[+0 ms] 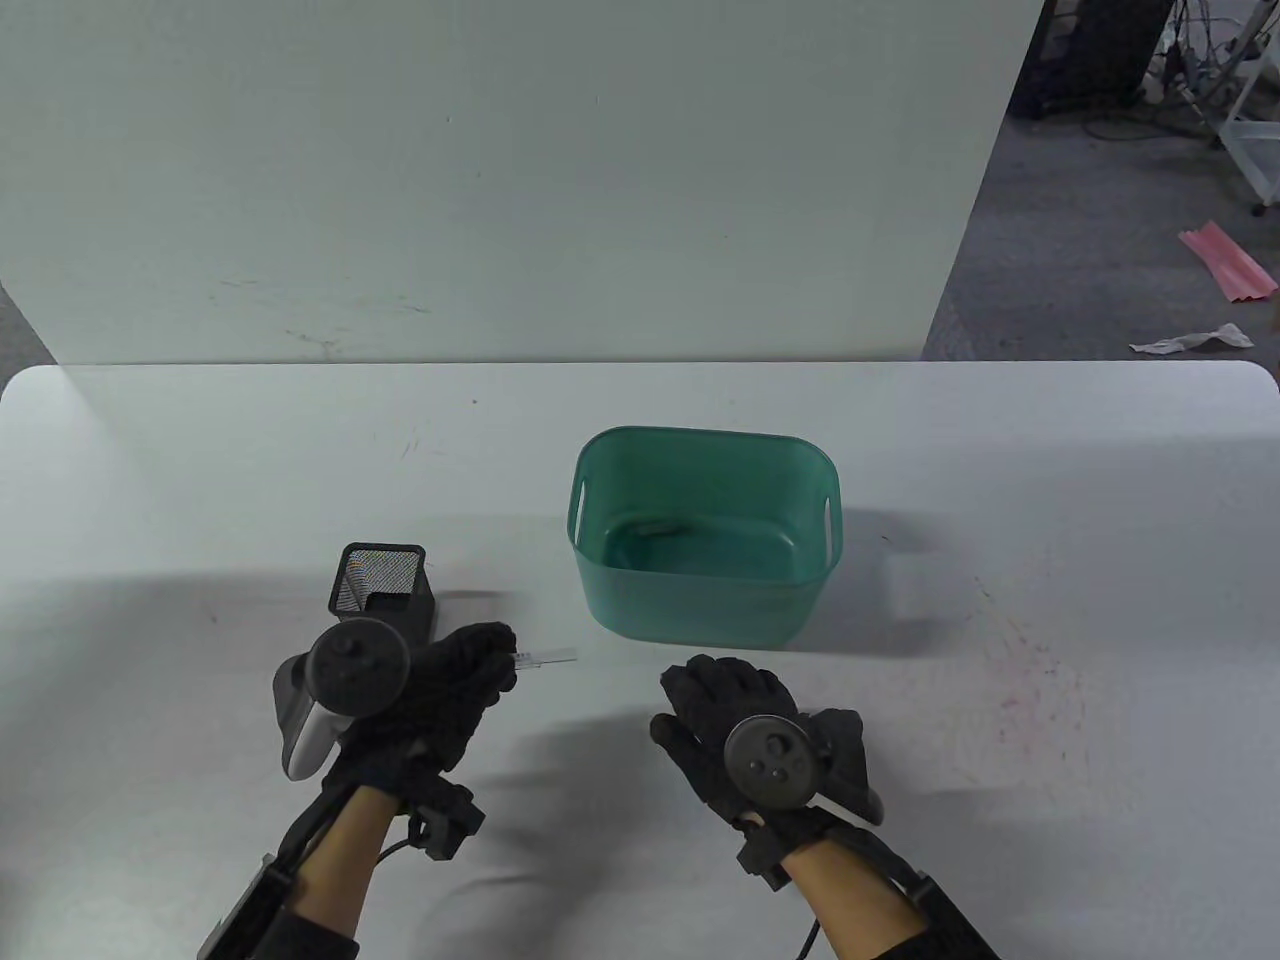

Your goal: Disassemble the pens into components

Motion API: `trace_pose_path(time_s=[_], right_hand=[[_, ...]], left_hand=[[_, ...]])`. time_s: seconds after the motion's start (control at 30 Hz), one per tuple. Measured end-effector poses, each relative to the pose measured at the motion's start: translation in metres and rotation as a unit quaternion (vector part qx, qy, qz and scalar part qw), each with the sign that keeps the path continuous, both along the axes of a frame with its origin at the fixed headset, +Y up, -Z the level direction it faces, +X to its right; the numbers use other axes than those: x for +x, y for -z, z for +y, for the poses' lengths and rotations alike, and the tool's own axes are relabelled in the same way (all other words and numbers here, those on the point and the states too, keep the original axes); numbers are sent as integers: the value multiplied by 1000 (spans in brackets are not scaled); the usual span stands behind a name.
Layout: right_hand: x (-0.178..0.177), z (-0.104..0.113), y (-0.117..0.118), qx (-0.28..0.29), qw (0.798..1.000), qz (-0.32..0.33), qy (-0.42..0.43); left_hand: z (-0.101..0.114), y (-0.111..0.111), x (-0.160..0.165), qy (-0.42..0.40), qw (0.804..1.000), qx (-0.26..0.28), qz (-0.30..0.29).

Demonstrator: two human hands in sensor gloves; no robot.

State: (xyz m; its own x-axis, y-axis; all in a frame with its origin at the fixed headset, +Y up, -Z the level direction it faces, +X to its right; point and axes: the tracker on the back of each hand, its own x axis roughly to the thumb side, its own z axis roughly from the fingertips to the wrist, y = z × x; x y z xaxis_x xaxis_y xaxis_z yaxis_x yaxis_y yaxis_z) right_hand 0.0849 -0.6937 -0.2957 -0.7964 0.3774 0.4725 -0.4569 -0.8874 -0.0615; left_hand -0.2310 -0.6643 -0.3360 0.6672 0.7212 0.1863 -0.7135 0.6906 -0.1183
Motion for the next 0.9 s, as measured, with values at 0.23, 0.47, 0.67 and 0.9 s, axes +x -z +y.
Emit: trace_pose_path(time_s=[0.23, 0.47, 0.67, 0.9], right_hand=[[-2, -1, -1, -13, 1000, 3, 14], [3, -6, 2, -41, 999, -4, 32], [5, -7, 4, -50, 998, -9, 41], [6, -10, 5, -72, 996, 3, 48]], left_hand=[[51, 19, 32, 66, 996, 35, 42], [83, 49, 78, 186, 977, 64, 78], [89, 71, 108, 228, 966, 76, 93], [85, 87, 136, 292, 950, 78, 79]])
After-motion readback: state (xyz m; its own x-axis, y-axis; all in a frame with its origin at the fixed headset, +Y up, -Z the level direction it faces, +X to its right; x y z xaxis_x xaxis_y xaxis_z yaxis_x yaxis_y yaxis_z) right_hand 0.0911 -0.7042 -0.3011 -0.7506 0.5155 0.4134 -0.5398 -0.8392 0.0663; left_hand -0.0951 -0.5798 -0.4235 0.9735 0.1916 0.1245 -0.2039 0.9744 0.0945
